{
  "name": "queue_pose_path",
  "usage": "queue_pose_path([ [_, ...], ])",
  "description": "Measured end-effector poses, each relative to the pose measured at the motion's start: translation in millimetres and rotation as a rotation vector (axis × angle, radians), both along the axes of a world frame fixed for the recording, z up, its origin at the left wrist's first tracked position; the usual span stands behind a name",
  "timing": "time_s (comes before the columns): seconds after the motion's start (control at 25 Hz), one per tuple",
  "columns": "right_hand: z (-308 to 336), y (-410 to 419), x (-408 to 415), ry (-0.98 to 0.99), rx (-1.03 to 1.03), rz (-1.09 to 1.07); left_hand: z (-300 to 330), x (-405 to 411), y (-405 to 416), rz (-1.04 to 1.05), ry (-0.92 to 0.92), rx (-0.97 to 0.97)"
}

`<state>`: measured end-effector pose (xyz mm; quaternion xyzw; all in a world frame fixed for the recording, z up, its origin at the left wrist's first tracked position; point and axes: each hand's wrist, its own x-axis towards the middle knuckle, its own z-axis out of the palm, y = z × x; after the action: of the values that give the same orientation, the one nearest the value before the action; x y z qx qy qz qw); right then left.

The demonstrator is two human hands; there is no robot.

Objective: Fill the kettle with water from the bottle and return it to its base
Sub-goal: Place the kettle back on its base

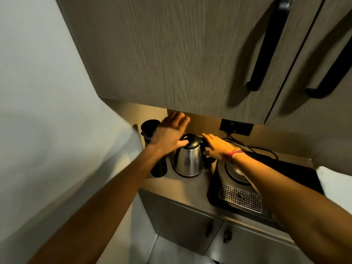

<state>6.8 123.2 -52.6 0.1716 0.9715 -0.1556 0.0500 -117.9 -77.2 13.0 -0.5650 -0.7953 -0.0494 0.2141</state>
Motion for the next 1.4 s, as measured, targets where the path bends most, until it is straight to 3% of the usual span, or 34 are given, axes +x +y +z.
queue_pose_path([
  [0.04, -1.0, 2.0, 0.1, -0.03, -0.043, -0.038, -9.5, 7.7, 14.5, -0.025, -0.143, -0.068],
  [0.16, -4.8, -1.3, -7.0, 0.035, -0.053, -0.104, -43.1, 11.5, 40.3, 0.224, -0.484, -0.347],
  [0.28, -9.8, -4.6, -5.6, 0.051, -0.021, -0.099, -67.3, 6.9, 49.1, 0.358, -0.559, -0.405],
  [0.52, -3.7, -1.0, 11.1, 0.131, 0.105, -0.146, -67.6, 7.4, 58.8, 0.278, -0.656, -0.257],
  [0.84, 35.3, 41.0, 77.5, 0.244, 0.21, -0.26, -26.4, 52.5, 116.9, 0.111, -0.608, -0.137],
  [1.4, 28.0, 85.8, 184.0, 0.25, 0.042, -0.527, -42.2, 138.0, 197.4, -0.073, -0.476, -0.224],
])
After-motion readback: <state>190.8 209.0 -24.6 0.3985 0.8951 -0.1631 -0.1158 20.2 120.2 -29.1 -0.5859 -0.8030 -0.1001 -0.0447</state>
